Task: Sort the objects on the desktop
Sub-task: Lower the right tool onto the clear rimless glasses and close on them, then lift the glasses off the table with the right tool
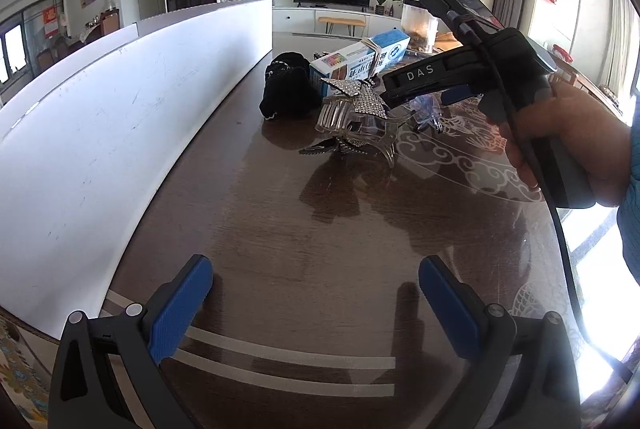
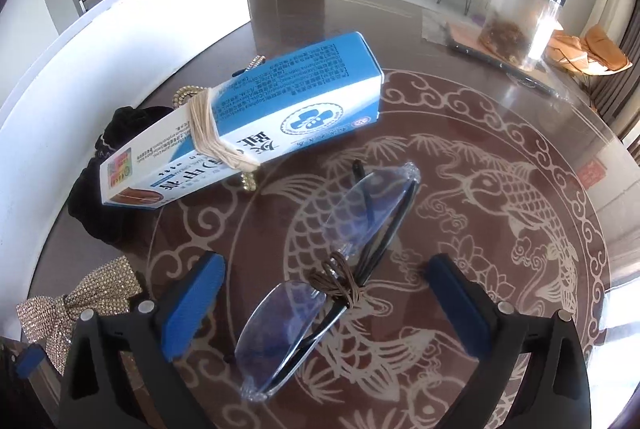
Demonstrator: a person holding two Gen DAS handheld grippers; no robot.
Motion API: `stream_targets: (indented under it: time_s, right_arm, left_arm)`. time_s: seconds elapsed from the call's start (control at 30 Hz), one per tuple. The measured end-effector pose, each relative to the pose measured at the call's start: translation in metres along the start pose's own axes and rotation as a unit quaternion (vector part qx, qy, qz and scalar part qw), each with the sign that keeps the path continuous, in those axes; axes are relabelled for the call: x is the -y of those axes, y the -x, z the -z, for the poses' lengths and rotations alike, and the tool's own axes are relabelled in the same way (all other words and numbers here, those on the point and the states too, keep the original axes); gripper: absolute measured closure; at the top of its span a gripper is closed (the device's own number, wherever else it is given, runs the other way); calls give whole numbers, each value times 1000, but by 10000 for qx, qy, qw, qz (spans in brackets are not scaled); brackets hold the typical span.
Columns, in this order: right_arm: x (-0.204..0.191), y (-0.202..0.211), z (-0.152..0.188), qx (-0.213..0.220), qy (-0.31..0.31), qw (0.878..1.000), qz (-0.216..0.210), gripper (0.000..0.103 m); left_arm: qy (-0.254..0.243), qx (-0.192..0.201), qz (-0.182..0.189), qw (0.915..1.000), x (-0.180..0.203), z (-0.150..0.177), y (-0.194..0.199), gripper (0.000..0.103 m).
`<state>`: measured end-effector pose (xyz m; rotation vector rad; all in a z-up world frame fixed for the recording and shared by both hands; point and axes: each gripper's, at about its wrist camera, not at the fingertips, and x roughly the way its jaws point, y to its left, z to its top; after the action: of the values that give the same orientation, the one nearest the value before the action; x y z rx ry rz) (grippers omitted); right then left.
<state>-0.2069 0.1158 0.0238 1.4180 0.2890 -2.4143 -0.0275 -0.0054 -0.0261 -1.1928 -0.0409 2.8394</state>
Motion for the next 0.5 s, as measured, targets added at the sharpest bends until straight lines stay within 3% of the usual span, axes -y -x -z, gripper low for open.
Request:
stream_targets:
  time_s: [0.07,0.13,0.23,0.33,0.5]
  right_arm:
    - [0,4,3,109,-35,9999,32,13]
    - [2,9,5,234,-89,9997,76,37]
    - [7,14,7,322,-205,9991,167,62]
    - [14,15,9,357,-330,9986,218,73]
    - [23,21,21,457,-382,9977,337,74]
  left_arm:
    - [-33,-6,13,10000,1,0,0,0]
    - [-38,-5,19,10000,1,0,0,0]
    - [-20,6,35,10000,1,0,0,0]
    - [-29,5,32,10000,1,0,0,0]
    - [-28,7,32,10000,1,0,0,0]
